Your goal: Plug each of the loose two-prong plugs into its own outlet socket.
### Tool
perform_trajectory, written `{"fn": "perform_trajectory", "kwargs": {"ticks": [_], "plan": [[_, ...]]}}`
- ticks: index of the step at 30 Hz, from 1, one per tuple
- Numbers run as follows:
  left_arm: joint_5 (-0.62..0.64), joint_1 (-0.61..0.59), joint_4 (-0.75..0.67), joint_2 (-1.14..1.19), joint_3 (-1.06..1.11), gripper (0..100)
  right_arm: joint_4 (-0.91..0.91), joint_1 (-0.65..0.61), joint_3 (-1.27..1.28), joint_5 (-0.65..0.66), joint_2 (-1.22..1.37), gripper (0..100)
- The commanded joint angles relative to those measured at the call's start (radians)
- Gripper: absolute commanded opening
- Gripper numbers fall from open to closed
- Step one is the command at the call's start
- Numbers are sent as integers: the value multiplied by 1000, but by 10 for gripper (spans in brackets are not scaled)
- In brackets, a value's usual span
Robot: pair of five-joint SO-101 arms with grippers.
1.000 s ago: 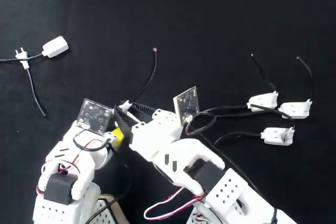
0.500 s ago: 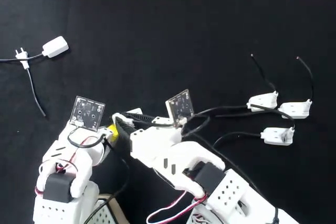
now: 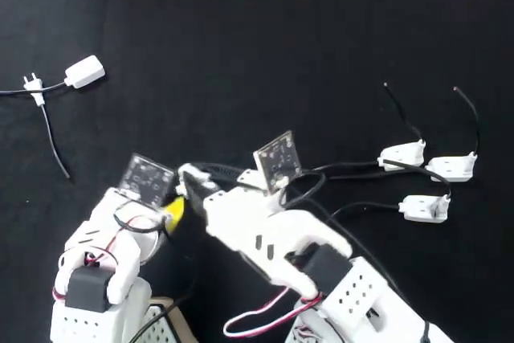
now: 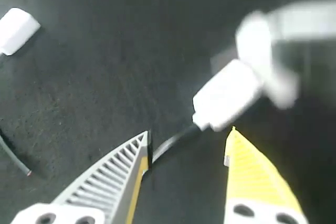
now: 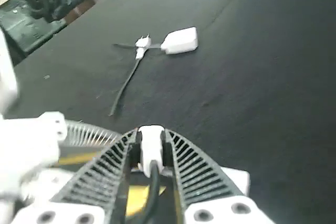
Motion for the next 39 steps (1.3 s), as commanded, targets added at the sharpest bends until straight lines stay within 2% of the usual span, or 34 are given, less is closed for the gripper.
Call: {"fn": "perform_trajectory", "kwargs": {"ticks": [1, 5, 8, 12, 19, 24, 31, 39], "plan": [[-123, -15, 60, 0, -54, 238, 75, 71, -128, 55, 15, 11], [-109, -170, 12, -2, -56, 238, 164, 106, -226, 104, 170, 11], [-48, -282, -57, -2, -36, 238, 146, 107, -272, 127, 366, 11], [-31, -364, -86, -2, 5, 238, 124, 109, -381, 141, 615, 11], [-35, -503, -89, 0, 85, 238, 235, 147, -582, 141, 898, 11], [-104, -507, -89, 0, 124, 238, 319, 150, -679, 138, 1009, 11], [-110, -506, -89, 0, 131, 238, 316, 152, -740, 138, 1138, 11], [-110, -506, -89, 0, 133, 238, 278, 183, -739, 138, 1155, 11]]}}
